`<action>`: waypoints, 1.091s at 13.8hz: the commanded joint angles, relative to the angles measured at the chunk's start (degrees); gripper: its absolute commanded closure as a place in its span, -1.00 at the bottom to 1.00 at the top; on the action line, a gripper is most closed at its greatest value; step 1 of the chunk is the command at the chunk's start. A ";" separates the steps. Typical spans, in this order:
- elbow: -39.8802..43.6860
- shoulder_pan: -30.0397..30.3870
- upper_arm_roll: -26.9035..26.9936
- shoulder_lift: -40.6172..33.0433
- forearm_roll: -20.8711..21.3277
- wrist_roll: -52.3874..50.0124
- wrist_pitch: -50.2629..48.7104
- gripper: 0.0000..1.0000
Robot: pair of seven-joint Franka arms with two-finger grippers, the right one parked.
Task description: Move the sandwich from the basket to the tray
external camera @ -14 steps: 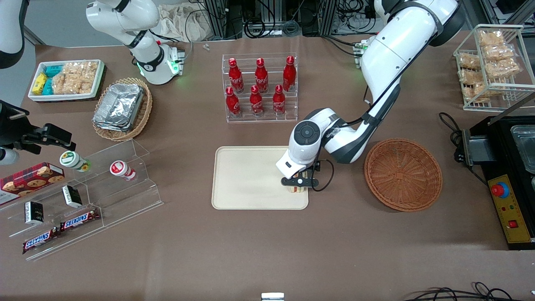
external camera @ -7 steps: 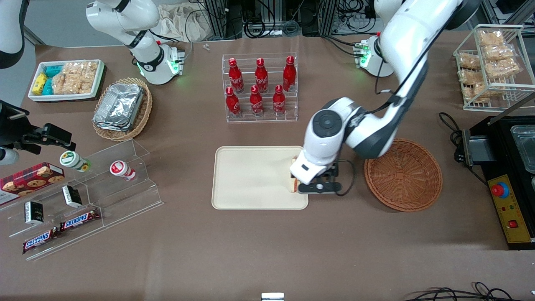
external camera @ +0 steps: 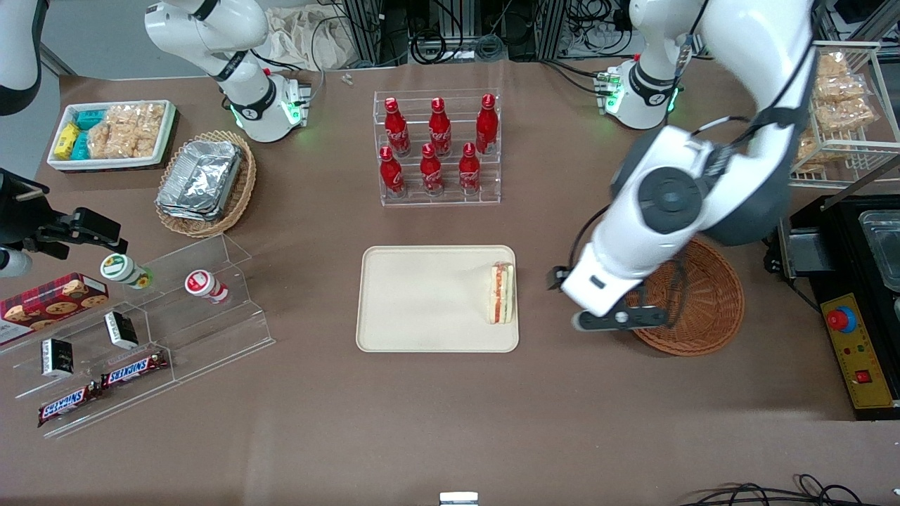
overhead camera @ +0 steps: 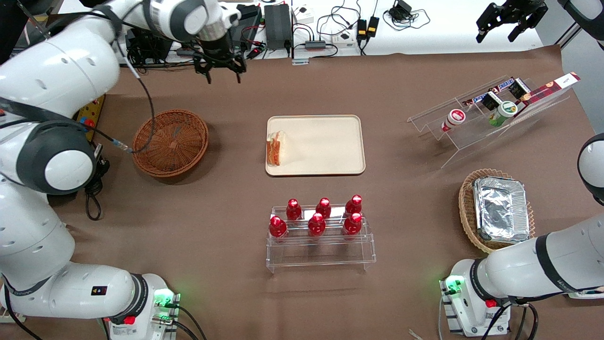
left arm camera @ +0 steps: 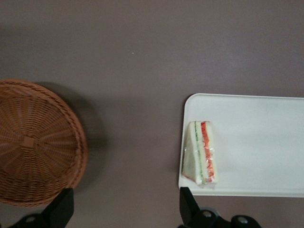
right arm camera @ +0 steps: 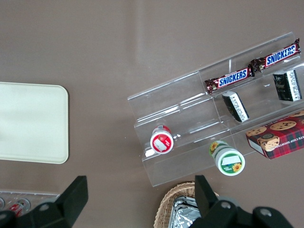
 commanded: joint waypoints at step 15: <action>-21.96 -2.15 20.25 -30.48 -5.95 22.79 -4.80 -1.00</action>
